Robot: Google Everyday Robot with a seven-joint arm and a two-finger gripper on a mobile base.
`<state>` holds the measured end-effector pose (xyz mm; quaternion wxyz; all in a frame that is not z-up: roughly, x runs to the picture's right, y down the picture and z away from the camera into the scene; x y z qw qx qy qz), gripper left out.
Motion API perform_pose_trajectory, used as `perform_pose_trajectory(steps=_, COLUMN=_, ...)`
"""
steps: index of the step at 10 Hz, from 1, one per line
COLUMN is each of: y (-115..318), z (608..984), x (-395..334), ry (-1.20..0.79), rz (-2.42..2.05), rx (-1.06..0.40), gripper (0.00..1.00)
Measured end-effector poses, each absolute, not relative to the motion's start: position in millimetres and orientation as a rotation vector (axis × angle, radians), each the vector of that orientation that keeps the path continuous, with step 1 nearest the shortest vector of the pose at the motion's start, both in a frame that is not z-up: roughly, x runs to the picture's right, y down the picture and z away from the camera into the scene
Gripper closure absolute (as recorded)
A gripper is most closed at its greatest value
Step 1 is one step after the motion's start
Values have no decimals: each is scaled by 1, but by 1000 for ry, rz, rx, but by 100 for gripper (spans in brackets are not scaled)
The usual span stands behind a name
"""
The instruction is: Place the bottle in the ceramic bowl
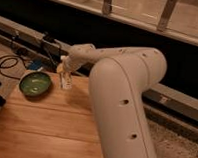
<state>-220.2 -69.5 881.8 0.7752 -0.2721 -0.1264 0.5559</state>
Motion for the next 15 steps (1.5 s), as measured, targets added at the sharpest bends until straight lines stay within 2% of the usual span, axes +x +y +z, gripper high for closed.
perform_pose_trajectory(steps=3, y=-95, z=893, x=-275, ry=-308, rz=963, rx=-607, gripper=100)
perform_pose_trajectory(steps=6, y=-100, z=895, x=-288, ry=-321, rz=894, rx=-614, gripper=100)
perform_pose_trajectory(steps=10, y=-110, z=883, x=-288, ry=-303, rz=861, rx=-557, gripper=100)
perform_pose_trajectory(steps=15, y=-147, z=877, x=-358, ry=-380, rz=708, rx=-528, gripper=100)
